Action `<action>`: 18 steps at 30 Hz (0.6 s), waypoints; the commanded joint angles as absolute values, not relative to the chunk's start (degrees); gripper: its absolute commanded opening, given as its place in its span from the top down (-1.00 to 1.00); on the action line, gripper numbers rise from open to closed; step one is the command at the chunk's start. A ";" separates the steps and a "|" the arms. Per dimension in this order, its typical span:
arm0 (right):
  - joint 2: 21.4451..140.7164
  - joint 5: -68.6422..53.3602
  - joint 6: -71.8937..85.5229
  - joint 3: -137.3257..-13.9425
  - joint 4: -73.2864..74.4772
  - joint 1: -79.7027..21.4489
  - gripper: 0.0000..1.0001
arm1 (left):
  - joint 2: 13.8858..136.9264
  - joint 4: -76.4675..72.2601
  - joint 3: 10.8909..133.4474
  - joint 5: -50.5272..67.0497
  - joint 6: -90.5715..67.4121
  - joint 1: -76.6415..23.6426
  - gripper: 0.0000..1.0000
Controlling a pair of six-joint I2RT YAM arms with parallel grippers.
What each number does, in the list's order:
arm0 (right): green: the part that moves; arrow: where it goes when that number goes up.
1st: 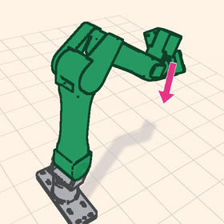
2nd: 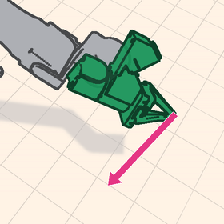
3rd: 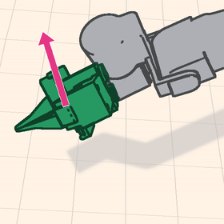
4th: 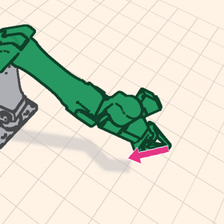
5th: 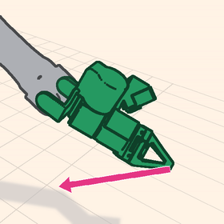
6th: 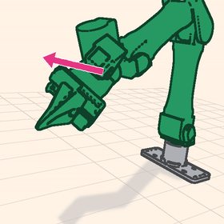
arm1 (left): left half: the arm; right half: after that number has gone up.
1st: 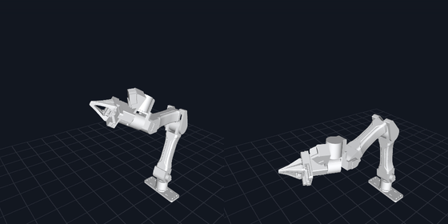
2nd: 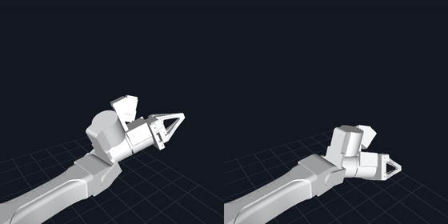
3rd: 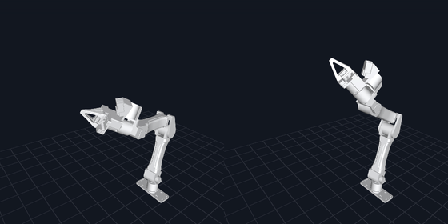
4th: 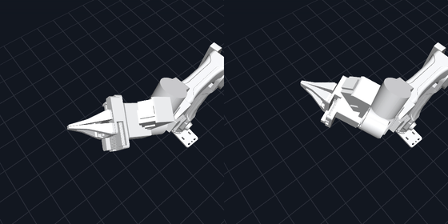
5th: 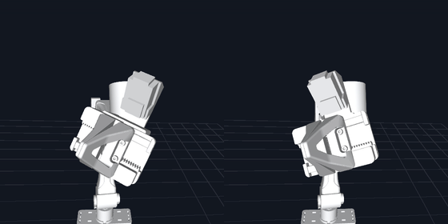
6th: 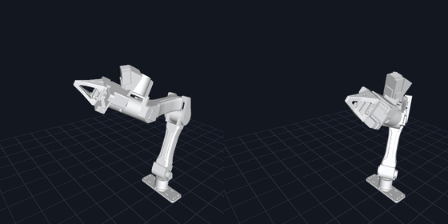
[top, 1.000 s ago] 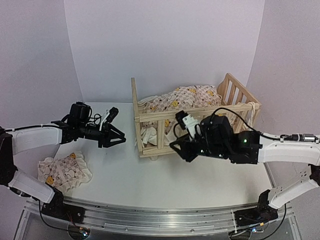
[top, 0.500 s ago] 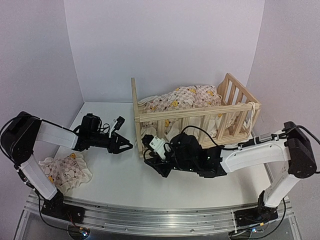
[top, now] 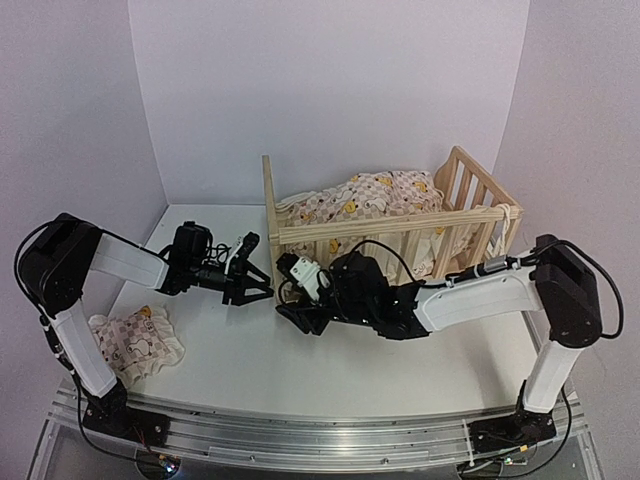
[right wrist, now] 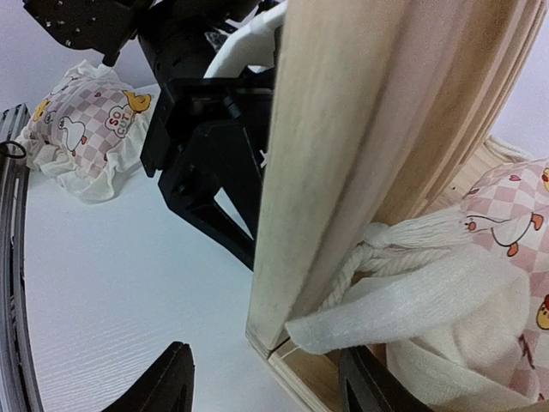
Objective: Set up the pet bed
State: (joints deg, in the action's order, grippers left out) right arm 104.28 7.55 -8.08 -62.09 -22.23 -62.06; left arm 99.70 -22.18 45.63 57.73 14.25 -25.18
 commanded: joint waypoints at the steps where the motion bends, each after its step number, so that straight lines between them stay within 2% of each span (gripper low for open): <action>1: 106.62 6.38 -8.09 -65.26 -26.36 -62.00 -0.25 | 100.41 -26.08 48.10 62.92 13.27 -24.88 0.18; 3: 107.37 7.02 -7.17 -65.49 -26.68 -61.53 -0.30 | 100.51 -26.86 48.13 62.91 12.68 -24.79 0.26; 6: 108.18 6.66 -5.98 -65.77 -27.27 -60.78 -0.34 | 100.72 -27.35 48.10 61.49 12.23 -25.02 0.50; 11: 109.78 3.88 -3.23 -66.37 -27.29 -59.54 -0.31 | 100.44 -27.56 47.50 61.21 12.26 -25.05 0.87; 14: 110.62 2.40 -2.02 -66.28 -27.29 -59.26 -0.19 | 100.04 -27.54 47.16 60.79 11.86 -25.05 0.99; 16: 110.95 1.30 -1.16 -66.11 -27.22 -59.15 -0.06 | 99.55 -26.76 46.93 60.55 11.22 -25.05 1.00; 18: 110.72 0.51 -0.46 -65.77 -27.19 -59.09 0.15 | 98.62 -24.18 47.15 59.89 10.63 -24.91 1.00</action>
State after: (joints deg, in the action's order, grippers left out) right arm 109.22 2.89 -5.13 -64.31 -25.95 -60.74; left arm 100.48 -25.16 45.93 60.26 11.84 -24.79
